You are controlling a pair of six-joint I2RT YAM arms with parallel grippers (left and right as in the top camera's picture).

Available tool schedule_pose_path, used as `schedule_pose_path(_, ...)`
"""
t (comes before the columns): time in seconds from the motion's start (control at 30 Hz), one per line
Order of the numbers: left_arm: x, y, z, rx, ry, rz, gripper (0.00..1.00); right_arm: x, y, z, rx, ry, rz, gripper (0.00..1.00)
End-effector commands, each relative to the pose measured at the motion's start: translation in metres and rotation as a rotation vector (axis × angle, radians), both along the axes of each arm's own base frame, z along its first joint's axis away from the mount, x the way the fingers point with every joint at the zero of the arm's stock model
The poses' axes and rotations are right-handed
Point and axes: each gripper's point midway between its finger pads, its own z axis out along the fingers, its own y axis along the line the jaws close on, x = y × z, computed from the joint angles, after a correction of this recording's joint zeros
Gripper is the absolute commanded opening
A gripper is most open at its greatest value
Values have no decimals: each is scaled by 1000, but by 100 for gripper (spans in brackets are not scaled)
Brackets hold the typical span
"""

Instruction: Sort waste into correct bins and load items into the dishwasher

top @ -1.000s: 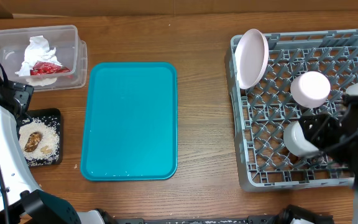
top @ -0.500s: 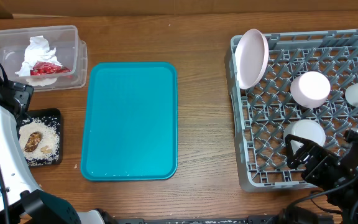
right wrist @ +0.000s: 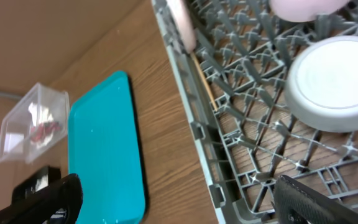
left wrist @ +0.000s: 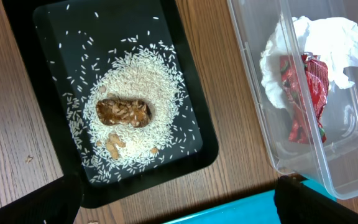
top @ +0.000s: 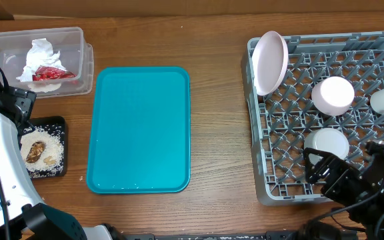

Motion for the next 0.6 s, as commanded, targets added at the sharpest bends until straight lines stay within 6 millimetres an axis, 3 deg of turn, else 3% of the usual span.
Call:
schedule_pose_path(0.0, 0, 2, -1, 6, 7, 12, 100, -1, 10, 0, -65, -24, 116, 100)
schedule_pose_path(0.4, 0, 2, -1, 6, 7, 12, 100, 15, 43, 21, -184, -225, 358, 100)
schedule_pose_path(0.57, 0, 2, -1, 6, 7, 12, 100, 30, 41, 5, -191, -304, 332, 100)
